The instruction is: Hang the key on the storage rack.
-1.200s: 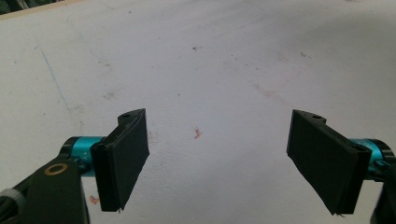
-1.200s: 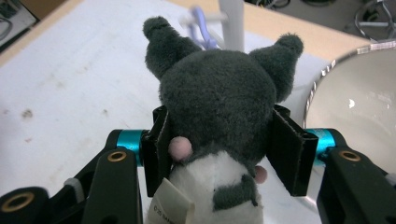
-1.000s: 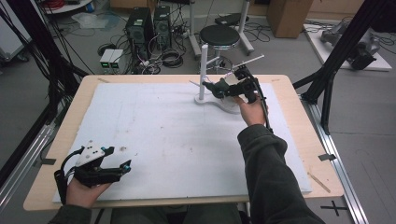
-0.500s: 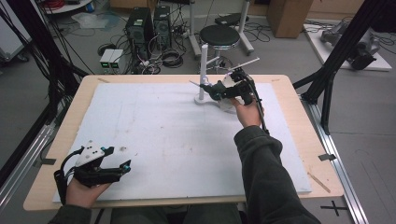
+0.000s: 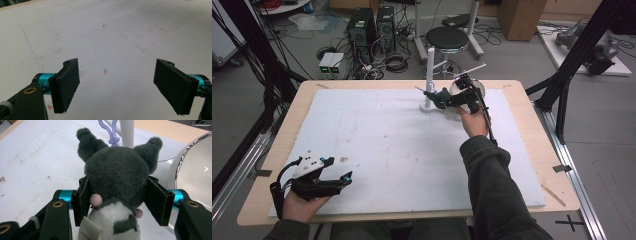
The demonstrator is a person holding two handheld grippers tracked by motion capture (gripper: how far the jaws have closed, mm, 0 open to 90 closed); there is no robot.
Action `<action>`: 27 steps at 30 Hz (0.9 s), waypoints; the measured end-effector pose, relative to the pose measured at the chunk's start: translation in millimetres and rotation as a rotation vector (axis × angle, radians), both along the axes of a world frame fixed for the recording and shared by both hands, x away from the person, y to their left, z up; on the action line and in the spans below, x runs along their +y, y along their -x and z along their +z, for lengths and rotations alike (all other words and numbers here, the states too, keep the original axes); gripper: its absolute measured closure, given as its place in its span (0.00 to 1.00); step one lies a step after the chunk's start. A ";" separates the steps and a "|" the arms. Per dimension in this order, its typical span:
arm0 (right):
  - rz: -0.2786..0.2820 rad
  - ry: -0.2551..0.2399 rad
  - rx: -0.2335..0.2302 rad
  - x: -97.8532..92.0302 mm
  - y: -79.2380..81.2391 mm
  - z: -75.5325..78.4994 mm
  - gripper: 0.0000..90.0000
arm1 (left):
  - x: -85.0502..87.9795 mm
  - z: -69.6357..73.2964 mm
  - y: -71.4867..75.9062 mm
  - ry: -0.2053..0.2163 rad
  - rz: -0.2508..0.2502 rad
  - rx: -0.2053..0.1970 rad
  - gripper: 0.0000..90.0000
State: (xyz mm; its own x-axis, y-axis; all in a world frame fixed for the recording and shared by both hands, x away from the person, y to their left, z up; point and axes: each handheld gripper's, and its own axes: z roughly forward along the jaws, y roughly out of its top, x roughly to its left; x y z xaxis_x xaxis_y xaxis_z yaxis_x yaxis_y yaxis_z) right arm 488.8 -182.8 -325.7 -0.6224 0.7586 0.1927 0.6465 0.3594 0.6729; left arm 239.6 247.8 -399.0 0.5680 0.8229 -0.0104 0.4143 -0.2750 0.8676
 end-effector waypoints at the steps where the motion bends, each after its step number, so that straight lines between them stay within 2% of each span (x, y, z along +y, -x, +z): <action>1: 0.001 0.003 0.002 0.6 -0.1 -0.4 0.46 | 0.0 0.0 0.0 0.000 0.000 0.000 0.24; 5: 0.009 0.005 0.004 2.6 -0.7 -1.9 0.45 | 0.2 0.1 0.0 0.000 0.000 -0.001 0.24; 11: 0.006 0.015 0.024 5.1 -0.9 -3.9 0.38 | 0.2 0.0 -0.1 0.001 -0.001 -0.002 0.24; 13: 0.015 0.009 0.014 4.7 -1.5 -4.1 0.36 | -0.1 -0.1 0.0 0.002 -0.001 -0.001 0.24; 15: -0.010 0.015 0.035 5.7 0.9 -2.2 0.35 | -0.2 0.0 0.0 0.001 -0.001 -0.001 0.24; 17: -0.010 0.015 0.037 5.4 1.3 -1.8 0.35 | -0.3 0.0 0.0 0.001 -0.002 -0.001 0.24; 18: -0.006 0.011 0.036 5.2 1.4 -1.8 0.34 | -0.3 0.0 0.0 0.001 -0.002 -0.001 0.24; 19: 0.021 0.005 0.008 4.3 -0.2 -3.1 0.34 | -0.3 -0.1 0.0 0.001 -0.002 -0.001 0.24; 22: 0.025 -0.006 -0.010 3.8 2.2 -3.5 0.34 | -0.3 0.0 0.0 0.001 -0.002 -0.001 0.24; 27: 0.025 -0.014 -0.008 1.0 4.3 -6.4 0.32 | -0.5 -0.1 -0.1 0.000 -0.003 -0.002 0.24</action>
